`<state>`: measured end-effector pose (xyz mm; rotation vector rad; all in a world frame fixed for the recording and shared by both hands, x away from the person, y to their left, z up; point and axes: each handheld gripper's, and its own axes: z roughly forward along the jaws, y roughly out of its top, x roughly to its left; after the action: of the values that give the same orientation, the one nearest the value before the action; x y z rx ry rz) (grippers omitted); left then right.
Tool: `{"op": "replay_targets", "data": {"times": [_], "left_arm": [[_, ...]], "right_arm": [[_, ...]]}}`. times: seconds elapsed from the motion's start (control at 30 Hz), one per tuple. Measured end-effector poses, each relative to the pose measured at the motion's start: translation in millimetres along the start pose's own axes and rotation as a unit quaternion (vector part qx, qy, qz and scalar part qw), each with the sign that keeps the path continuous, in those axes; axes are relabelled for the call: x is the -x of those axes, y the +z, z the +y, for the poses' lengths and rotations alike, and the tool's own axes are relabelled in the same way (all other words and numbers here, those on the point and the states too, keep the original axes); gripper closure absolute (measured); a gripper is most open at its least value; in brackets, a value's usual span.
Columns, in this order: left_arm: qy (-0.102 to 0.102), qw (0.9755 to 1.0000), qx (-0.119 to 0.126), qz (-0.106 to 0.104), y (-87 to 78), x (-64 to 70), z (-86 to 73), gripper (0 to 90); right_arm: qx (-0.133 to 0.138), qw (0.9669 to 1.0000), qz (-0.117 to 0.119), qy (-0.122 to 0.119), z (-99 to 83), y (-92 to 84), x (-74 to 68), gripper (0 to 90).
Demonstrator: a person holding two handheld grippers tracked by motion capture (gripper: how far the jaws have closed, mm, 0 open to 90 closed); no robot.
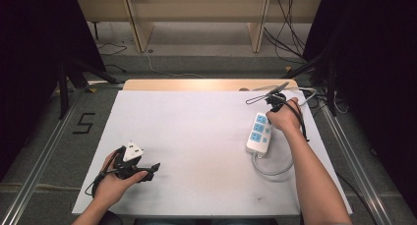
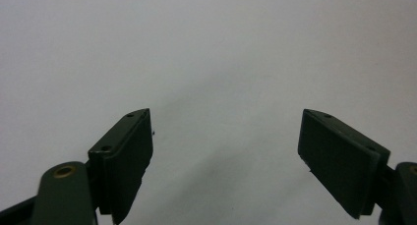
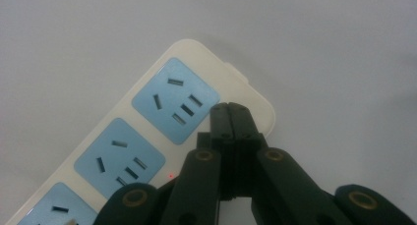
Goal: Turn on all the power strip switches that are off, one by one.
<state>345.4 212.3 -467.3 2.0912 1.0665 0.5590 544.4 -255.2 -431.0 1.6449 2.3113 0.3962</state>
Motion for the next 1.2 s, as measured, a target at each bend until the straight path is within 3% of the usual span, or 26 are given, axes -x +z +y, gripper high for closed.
{"op": "replay_targets", "data": {"times": [0.63, 1.2], "left_arm": [[-0.002, 1.0000, -0.003, -0.001, 0.9, -0.2, 0.0, 20.9], [-0.002, 1.0000, -0.003, 0.000, 0.8, 0.0, 0.1, 20.9]], "right_arm": [[0.027, 0.9995, 0.015, 0.002, -6.8, -2.3, 2.9, 90.0], [0.047, 0.9986, 0.023, -0.004, -12.6, -15.6, 2.8, 90.0]]}}
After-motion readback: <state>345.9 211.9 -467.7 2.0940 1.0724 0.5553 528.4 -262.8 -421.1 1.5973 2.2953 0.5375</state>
